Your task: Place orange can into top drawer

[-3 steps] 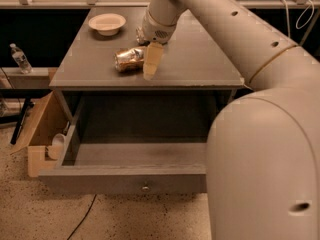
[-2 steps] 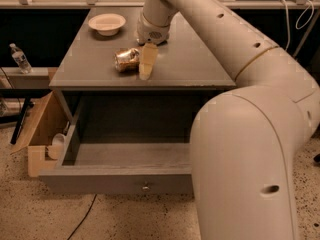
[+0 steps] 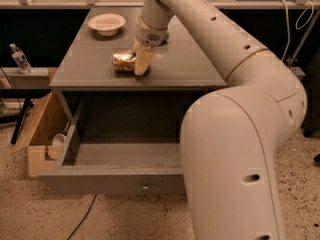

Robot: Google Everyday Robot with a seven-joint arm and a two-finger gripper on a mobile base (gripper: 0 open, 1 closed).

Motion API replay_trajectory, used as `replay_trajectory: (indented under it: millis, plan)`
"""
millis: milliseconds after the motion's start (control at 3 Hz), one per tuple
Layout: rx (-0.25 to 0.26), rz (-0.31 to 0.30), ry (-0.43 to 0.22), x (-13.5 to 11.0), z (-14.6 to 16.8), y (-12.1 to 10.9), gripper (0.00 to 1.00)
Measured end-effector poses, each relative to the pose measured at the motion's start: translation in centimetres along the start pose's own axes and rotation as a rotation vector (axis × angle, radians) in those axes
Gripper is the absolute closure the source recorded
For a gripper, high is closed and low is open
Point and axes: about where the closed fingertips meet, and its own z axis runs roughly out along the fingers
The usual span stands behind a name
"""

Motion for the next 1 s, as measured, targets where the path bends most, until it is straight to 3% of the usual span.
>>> replay_trajectory:
  millis: [333, 667, 1000]
  plan:
    - [0.000, 0.002, -0.013, 0.1, -0.8, 0.7, 0.63]
    - [0.042, 0.033, -0.069, 0.5, -3.8, 2.5, 0.85]
    - [0.085, 0.086, -0.134, 1.5, -7.4, 6.6, 1.00]
